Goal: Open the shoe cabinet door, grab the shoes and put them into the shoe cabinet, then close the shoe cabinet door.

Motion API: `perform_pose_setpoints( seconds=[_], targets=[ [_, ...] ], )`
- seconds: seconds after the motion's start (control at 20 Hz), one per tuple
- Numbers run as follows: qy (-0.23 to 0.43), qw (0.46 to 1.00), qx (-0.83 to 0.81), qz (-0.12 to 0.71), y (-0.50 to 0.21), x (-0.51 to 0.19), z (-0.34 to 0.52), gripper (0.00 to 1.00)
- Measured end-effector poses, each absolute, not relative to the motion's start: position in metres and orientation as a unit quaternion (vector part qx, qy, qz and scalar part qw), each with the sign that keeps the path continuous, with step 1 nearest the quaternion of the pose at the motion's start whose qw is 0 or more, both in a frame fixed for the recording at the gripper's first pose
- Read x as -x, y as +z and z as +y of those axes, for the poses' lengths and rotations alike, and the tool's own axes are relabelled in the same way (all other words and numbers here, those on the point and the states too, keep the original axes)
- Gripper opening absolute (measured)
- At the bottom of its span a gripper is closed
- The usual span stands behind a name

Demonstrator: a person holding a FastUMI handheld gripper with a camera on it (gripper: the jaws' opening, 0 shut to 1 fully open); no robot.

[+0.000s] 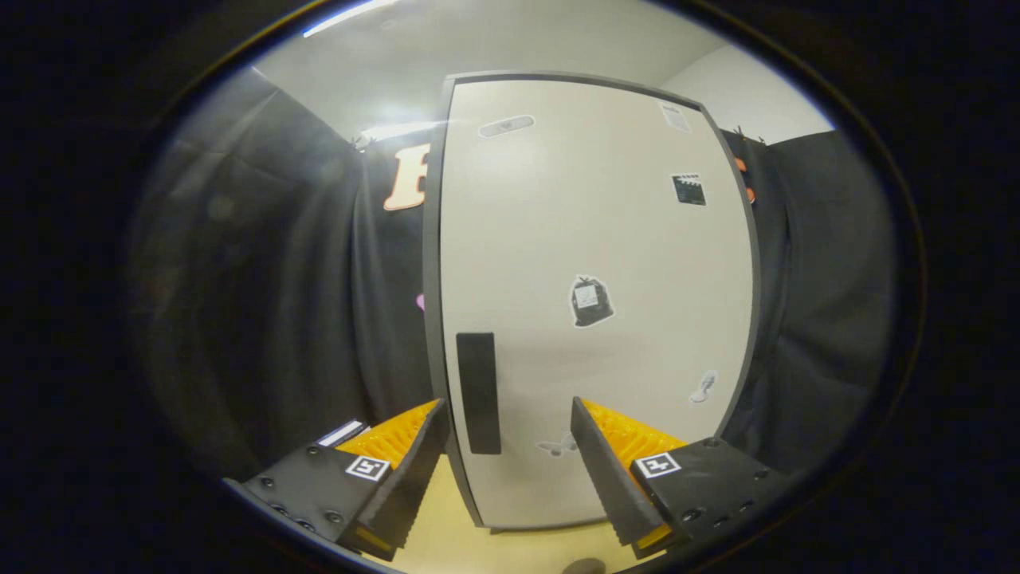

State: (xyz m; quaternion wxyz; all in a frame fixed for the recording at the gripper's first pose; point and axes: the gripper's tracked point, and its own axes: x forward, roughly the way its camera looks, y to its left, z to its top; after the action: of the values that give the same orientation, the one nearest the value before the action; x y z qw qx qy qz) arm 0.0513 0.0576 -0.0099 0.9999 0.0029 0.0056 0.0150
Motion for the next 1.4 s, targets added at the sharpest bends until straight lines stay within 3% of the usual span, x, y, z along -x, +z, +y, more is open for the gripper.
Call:
perform_pose_setpoints(
  seconds=[0.2,0.75,0.95,1.3,1.4],
  targets=[
    [0.007,1.000,-0.004,0.007,-0.015,-0.074,0.066,0.95],
    [-0.032,0.999,0.002,0.022,-0.032,-0.122,0.067,0.81],
    [-0.022,1.000,0.016,0.010,-0.029,-0.122,0.079,0.42],
    [-0.022,1.000,0.013,0.016,-0.032,-0.121,0.081,0.27],
    [-0.023,0.999,0.018,0.016,-0.032,-0.120,0.080,0.17]
  ],
)
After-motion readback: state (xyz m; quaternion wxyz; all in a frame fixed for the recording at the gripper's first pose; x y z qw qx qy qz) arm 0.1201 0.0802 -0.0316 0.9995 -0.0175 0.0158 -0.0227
